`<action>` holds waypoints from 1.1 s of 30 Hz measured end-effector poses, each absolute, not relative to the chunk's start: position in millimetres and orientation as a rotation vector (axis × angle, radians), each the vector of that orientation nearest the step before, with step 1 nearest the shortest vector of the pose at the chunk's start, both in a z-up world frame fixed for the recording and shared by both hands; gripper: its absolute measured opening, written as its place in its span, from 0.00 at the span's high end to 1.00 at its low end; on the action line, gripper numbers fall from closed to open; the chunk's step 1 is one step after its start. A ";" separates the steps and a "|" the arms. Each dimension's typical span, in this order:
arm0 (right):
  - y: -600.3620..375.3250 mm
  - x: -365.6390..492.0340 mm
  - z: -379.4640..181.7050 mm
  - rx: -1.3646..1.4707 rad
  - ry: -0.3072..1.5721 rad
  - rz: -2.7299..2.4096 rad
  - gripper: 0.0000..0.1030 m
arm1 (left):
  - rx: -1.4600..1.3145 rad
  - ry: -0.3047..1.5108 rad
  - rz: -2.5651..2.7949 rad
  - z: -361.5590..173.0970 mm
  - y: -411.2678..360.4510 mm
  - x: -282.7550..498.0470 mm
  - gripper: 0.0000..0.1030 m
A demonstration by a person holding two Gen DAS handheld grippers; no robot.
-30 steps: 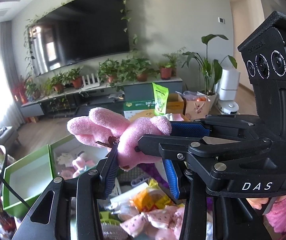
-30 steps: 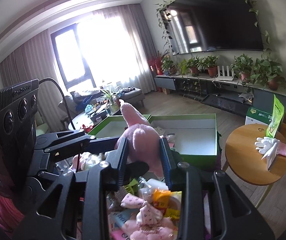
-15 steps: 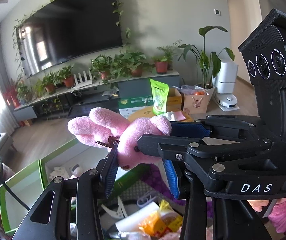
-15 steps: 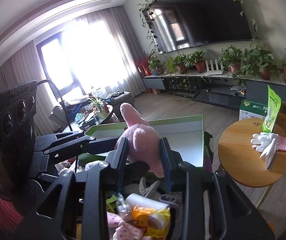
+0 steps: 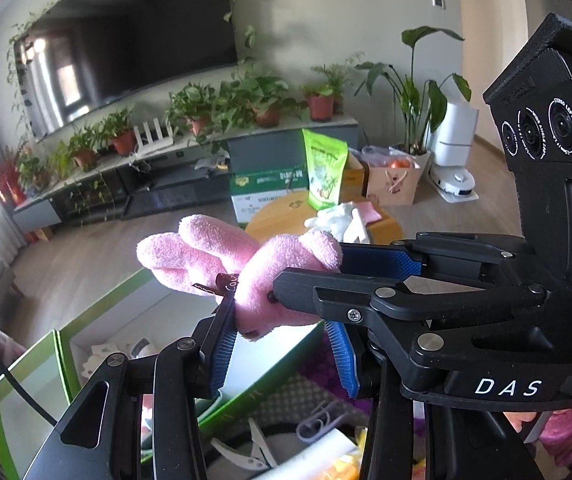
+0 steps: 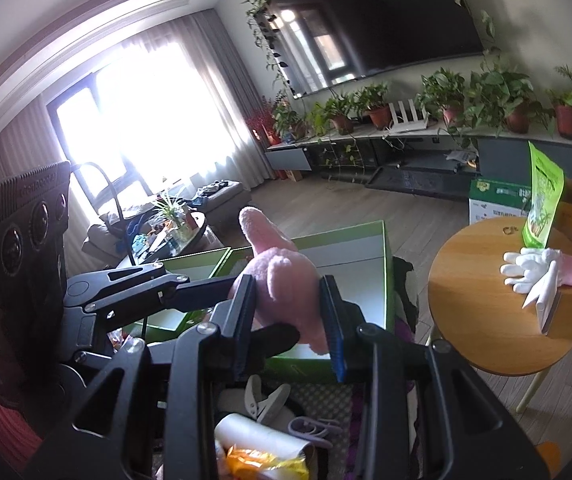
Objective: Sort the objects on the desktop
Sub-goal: 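Carry the pink bunny in the right gripper over the green box, then open the right gripper to drop the bunny into the green box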
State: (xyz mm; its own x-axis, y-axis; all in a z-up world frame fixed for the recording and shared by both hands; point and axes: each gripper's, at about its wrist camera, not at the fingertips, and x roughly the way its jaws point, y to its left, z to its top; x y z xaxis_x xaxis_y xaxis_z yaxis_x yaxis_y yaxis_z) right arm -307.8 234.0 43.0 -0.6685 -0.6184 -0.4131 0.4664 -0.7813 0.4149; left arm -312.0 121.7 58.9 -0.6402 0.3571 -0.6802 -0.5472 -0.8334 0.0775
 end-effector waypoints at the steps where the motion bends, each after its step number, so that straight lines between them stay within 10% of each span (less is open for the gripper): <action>1: 232.8 -312.0 39.4 0.743 -0.379 -2.397 0.68 | -0.941 0.385 2.428 55.0 123.1 -316.6 0.57; 33: 219.9 -348.9 -25.0 0.930 -0.445 -2.565 0.67 | -1.135 0.529 2.281 -15.2 144.8 -372.5 0.53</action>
